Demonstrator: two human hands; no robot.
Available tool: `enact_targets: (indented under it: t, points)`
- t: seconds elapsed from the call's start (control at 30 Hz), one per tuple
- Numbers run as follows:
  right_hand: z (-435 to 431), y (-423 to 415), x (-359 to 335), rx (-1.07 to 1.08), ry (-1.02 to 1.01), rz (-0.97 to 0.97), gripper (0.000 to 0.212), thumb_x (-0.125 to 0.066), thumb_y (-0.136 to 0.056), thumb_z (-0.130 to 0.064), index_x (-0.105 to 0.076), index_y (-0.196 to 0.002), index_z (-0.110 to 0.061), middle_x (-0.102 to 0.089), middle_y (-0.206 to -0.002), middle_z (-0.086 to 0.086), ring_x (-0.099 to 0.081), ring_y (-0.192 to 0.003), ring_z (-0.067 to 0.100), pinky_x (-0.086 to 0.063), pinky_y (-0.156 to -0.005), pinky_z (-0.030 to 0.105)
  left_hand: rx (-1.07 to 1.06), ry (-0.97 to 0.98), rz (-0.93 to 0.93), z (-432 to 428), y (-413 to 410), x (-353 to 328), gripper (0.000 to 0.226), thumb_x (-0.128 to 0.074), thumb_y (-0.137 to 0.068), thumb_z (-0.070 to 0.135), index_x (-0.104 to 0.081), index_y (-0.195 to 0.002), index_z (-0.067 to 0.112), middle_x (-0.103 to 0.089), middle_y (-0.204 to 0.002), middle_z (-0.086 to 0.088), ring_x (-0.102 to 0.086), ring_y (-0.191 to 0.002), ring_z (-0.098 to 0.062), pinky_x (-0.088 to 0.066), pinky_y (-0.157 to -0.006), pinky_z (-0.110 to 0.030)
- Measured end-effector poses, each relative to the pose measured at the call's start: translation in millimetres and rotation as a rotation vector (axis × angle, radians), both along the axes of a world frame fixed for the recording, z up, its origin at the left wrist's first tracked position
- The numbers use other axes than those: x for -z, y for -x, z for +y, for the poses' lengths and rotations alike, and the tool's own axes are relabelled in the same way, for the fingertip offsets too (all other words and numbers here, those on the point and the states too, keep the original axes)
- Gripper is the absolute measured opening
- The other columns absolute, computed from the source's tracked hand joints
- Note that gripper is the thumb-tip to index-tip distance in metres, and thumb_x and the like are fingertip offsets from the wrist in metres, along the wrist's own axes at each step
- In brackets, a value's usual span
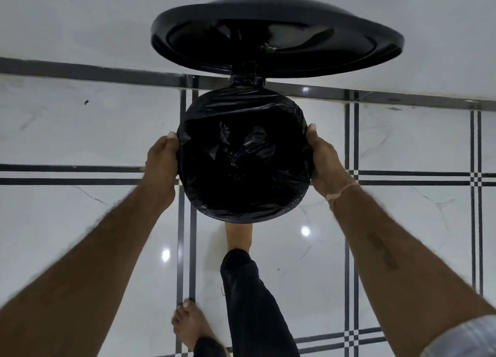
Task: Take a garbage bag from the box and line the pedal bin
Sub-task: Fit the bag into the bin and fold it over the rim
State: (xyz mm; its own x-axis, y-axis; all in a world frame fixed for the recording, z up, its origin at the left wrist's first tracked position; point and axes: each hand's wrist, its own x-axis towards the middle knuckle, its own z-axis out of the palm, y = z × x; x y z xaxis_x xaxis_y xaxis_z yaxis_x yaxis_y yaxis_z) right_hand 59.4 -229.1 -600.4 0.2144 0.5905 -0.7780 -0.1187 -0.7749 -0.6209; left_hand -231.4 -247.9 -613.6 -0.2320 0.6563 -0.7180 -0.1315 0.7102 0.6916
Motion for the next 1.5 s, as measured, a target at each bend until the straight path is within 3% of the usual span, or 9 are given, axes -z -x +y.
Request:
enact_targets:
  t: [0.17, 0.37, 0.43, 0.6, 0.8, 0.93, 1.1, 1.3, 1.5]
  points:
    - [-2.0, 2.6, 6.7, 0.044, -0.095, -0.048, 0.054, -0.052, -0.099, -0.058, -0.074, -0.110, -0.009, -0.077, -0.116, 0.014, -0.073, -0.110, 0.029, -0.058, -0.099, 0.049, -0.023, 0.034, 0.091, 2.6, -3.4, -0.3, 0.040, -0.033, -0.112, 0.034, -0.059, -0.088, 0.016, -0.057, -0.083, 0.003, -0.054, -0.073, -0.009, -0.047, -0.069, -0.026]
    - [-45.4, 27.5, -1.2, 0.286, -0.107, -0.349, 0.044, -0.057, -0.101, -0.044, -0.044, -0.065, -0.021, -0.048, -0.068, -0.004, -0.049, -0.063, 0.012, -0.047, -0.066, 0.029, -0.270, 0.090, 0.129, -25.7, -7.5, -7.2, 0.061, -0.064, -0.075, 0.068, -0.056, -0.094, 0.010, -0.057, -0.092, -0.008, -0.059, -0.083, -0.021, -0.059, -0.082, -0.040]
    - [-60.8, 31.5, -3.0, 0.352, -0.040, -0.264, 0.043, -0.058, -0.103, -0.040, -0.055, -0.070, -0.013, -0.059, -0.073, -0.001, -0.060, -0.073, 0.017, -0.057, -0.074, 0.034, -0.291, 0.105, 0.080, -35.3, -11.8, -8.0, 0.059, -0.068, -0.079, 0.067, -0.060, -0.092, 0.011, -0.064, -0.093, -0.007, -0.064, -0.087, -0.022, -0.060, -0.092, -0.045]
    - [-64.8, 26.2, -9.8, 0.319, 0.022, -0.124, 0.043, -0.058, -0.103, -0.041, -0.067, -0.111, 0.000, -0.074, -0.105, 0.013, -0.070, -0.101, 0.027, -0.058, -0.098, 0.042, -0.366, 0.091, 0.058, -34.8, -15.8, -6.1, 0.039, -0.062, -0.101, 0.044, -0.058, -0.075, 0.015, -0.061, -0.074, -0.001, -0.061, -0.074, -0.019, -0.058, -0.076, -0.032]
    - [-78.0, 28.3, -16.3, 0.392, 0.119, 0.036, 0.051, -0.052, -0.102, -0.055, -0.066, -0.131, -0.017, -0.072, -0.128, 0.004, -0.068, -0.117, 0.022, -0.055, -0.103, 0.044, -0.424, 0.189, -0.258, -53.3, -19.3, -21.9, 0.033, -0.051, -0.104, 0.052, -0.068, -0.109, 0.025, -0.072, -0.123, -0.001, -0.068, -0.116, -0.019, -0.057, -0.099, -0.042]
    - [-95.9, 37.5, -16.5, 0.494, 0.131, 0.157, 0.042, -0.057, -0.100, -0.049, -0.068, -0.121, -0.014, -0.073, -0.125, 0.008, -0.069, -0.117, 0.026, -0.055, -0.103, 0.045, -0.445, 0.156, -0.252, -68.2, -25.1, -27.1, 0.011, -0.062, -0.103, 0.029, -0.066, -0.102, 0.018, -0.072, -0.104, 0.001, -0.067, -0.106, -0.022, -0.058, -0.091, -0.040]
    - [-102.6, 40.5, -10.3, 0.675, 0.067, 0.286, 0.042, -0.054, -0.102, -0.048, -0.072, -0.114, -0.012, -0.078, -0.112, 0.009, -0.071, -0.115, 0.026, -0.052, -0.108, 0.045, -0.580, 0.129, -0.335, -80.5, -26.1, -19.2, 0.019, -0.062, -0.102, 0.029, -0.069, -0.097, 0.011, -0.075, -0.098, -0.003, -0.073, -0.098, -0.020, -0.065, -0.078, -0.030]
    - [-119.7, 67.0, -14.8, 0.821, 0.166, 0.362, 0.043, -0.061, -0.098, -0.051, -0.070, -0.113, -0.012, -0.079, -0.091, 0.006, -0.072, -0.094, 0.021, -0.063, -0.064, 0.033, -0.616, 0.253, -0.476, -98.9, -46.9, -25.0, 0.045, -0.056, -0.100, 0.048, -0.066, -0.130, 0.017, -0.076, -0.118, -0.002, -0.072, -0.109, -0.021, -0.064, -0.079, -0.037]
    - [-120.2, 91.1, -34.3, 1.020, 0.212, 0.450, 0.042, -0.054, -0.103, -0.048, -0.069, -0.091, -0.011, -0.067, -0.096, 0.003, -0.065, -0.090, 0.019, -0.056, -0.093, 0.040, -0.770, 0.282, -0.537, -103.9, -64.0, -38.3, 0.051, -0.049, -0.105, 0.051, -0.064, -0.134, 0.012, -0.068, -0.130, -0.008, -0.069, -0.108, -0.021, -0.061, -0.073, -0.041]
